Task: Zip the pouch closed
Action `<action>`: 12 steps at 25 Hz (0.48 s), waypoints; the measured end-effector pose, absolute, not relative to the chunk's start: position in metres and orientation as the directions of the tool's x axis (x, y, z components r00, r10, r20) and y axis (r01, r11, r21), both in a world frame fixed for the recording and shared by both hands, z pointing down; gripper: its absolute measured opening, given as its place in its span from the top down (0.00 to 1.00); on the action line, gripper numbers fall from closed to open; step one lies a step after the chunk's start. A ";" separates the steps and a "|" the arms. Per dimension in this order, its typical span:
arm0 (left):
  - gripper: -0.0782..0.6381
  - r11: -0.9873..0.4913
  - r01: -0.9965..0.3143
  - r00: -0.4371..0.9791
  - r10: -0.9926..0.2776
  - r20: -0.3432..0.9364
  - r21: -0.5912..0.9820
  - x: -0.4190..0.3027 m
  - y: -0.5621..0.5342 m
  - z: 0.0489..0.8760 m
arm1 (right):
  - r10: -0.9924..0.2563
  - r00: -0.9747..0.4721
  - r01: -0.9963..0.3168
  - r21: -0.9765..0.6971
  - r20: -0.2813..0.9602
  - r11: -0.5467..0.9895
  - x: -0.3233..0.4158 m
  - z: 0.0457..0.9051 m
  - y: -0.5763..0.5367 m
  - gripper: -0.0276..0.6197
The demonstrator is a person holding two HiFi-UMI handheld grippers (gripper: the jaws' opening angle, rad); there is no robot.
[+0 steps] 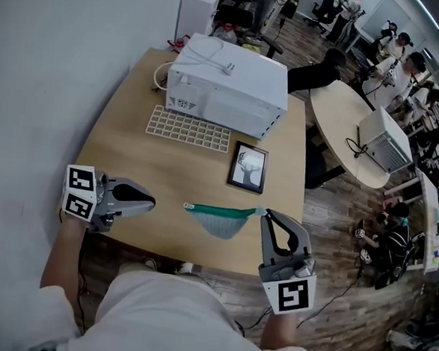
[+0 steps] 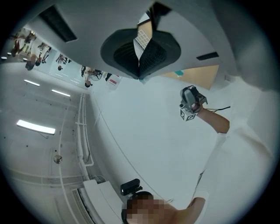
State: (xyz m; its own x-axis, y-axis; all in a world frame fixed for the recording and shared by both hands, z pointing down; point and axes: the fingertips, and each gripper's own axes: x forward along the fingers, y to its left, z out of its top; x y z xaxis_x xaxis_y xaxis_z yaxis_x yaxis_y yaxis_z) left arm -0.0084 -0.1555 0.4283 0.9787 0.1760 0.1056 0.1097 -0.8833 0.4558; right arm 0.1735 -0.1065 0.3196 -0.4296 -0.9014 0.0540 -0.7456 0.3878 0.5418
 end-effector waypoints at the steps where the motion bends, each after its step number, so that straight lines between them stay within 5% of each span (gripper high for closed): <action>1: 0.88 -0.875 0.116 0.983 0.168 0.070 0.471 -0.011 -0.156 0.425 | -0.897 -0.440 -0.737 0.550 0.051 0.393 0.169 0.319 -0.108 0.95; 12: 0.87 -0.901 -0.020 0.993 0.031 0.110 0.434 -0.003 -0.163 0.445 | -0.922 -0.347 -0.787 0.483 0.169 0.385 0.187 0.357 -0.120 0.95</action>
State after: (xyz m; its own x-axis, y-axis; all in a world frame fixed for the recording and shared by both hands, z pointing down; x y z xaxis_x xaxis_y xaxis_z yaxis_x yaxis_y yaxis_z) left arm -0.0028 -0.1634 0.4453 0.9934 0.0309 0.1104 -0.0201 -0.9009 0.4335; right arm 0.1866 -0.1195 0.3571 -0.3471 -0.9224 0.1692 -0.7866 0.3846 0.4830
